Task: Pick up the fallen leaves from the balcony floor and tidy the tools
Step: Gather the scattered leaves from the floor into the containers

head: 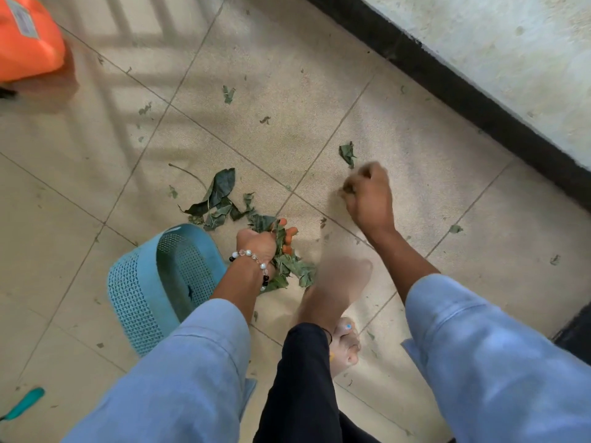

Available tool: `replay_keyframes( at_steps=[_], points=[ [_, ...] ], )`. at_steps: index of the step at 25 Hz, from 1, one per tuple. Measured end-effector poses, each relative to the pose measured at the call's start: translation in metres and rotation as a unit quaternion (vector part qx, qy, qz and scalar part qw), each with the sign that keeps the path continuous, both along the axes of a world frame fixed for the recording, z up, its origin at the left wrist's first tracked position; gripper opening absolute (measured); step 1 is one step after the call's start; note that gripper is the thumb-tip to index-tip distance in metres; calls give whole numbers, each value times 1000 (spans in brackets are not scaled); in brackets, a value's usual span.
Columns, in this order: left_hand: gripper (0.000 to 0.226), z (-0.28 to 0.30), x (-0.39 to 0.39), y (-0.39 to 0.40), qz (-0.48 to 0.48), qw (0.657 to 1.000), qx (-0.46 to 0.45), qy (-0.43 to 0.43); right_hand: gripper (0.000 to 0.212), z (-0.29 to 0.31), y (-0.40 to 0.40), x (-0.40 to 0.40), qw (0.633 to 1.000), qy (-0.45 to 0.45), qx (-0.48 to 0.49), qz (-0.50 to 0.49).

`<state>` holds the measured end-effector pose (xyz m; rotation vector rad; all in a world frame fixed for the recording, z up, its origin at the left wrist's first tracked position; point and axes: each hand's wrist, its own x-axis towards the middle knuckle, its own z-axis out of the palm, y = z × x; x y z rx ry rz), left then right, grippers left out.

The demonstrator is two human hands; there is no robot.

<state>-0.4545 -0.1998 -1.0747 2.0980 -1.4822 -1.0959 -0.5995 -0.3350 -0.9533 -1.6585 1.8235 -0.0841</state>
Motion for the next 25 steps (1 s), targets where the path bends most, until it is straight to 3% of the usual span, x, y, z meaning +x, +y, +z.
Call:
replay_keyframes(
  at_steps=[2, 3, 5, 6, 8, 9, 11, 12, 13, 14, 15, 18, 19, 21, 22, 23, 25],
  points=[
    [17, 83, -37, -19, -20, 992, 119, 49, 9, 3, -39, -5, 998, -11, -59, 19],
    [18, 75, -39, -22, -23, 989, 137, 58, 9, -1, -50, -4, 995, 3, -57, 76],
    [18, 84, -45, -36, -20, 988, 115, 104, 15, -16, -51, 2, 985, 55, -17, 164],
    [18, 83, -41, -41, -22, 993, 92, 70, 18, -19, -50, 1, 982, 79, -9, 169],
    [17, 81, -33, -39, -35, 994, 80, 64, 17, -16, -40, 0, 996, 44, -2, 78],
    [14, 77, -28, -37, -14, 996, 58, 71, 14, -5, -30, 4, 1000, -15, 21, 5],
    [13, 96, -13, -64, 83, 990, 100, 62, 8, 30, -3, 18, 982, -146, 55, -108],
    [15, 117, -8, -89, 184, 954, 203, 123, 9, 46, 13, 25, 975, -182, 50, -115],
    [29, 143, -13, -108, 265, 916, 272, 131, 12, 59, 28, 30, 975, -195, 34, -97],
    [48, 166, -34, -109, 302, 901, 285, 124, 15, 70, 41, 31, 979, -190, 19, -73],
    [60, 174, -38, -106, 344, 859, 350, 150, 16, 79, 51, 30, 981, -189, 19, -48],
    [52, 189, -55, -115, 348, 852, 364, 144, 25, 92, 60, -5, 969, -219, 117, 16],
    [50, 189, -62, -113, 344, 858, 353, 142, 25, 93, 60, -26, 952, -263, 155, -9],
    [49, 189, -72, -115, 336, 864, 348, 144, 21, 94, 59, -68, 901, -357, 149, -194],
    [49, 188, -74, -120, 336, 865, 349, 133, 21, 83, 62, -90, 890, -321, 116, -302],
    [49, 187, -74, -125, 342, 865, 344, 131, 24, 63, 66, -109, 905, -204, 79, -365],
    [47, 185, -72, -129, 336, 873, 335, 111, 40, 27, 76, -132, 927, 37, 111, -356]
  ],
)
